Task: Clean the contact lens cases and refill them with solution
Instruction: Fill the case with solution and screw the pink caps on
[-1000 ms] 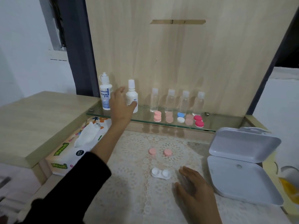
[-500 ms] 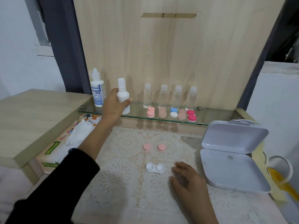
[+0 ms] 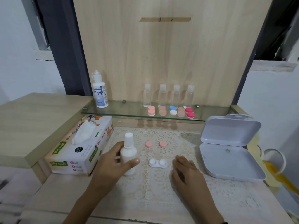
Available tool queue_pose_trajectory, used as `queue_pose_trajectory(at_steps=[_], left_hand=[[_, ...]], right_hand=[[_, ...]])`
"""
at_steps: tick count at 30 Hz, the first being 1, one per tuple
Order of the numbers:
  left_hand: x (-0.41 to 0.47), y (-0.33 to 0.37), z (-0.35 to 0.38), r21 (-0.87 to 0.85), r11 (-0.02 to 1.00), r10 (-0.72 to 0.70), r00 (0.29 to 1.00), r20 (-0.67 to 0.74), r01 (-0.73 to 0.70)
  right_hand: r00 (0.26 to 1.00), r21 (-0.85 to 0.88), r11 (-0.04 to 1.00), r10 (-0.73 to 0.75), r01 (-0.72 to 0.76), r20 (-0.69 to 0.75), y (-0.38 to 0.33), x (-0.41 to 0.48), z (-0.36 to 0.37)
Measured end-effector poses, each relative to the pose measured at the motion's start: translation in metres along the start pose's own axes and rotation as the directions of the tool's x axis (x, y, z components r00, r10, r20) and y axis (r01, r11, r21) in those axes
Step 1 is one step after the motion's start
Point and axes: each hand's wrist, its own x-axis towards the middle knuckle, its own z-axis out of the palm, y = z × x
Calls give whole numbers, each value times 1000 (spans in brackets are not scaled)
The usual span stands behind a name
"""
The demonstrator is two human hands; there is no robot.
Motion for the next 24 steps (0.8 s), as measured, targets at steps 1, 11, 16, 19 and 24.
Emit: queue_pose_trajectory(at_steps=[1,11,16,19,24], left_hand=[[-4,-4,1,2,1000,7,1000,-2,-7],[-14,-18,6,-24,1000,12,999,-50,-13],[-14,-24,7,-58,998,-19,997,-74,15],[-15,-23,8,-69,998,-9,997,-70,4],[-14,-19,7,-83,996,-27,997,-72,21]], right_hand=[[1000,-10,1000,-1,1,1,0,0,0],[993,81,990,114,-116,32,-2,6,-10],[996,305,949,84,-81,4,-42,35,-26],[998,400,917,-20,-3,55,-83,53,-28],[987,300,952,-106,66,117,-135,73,-25]])
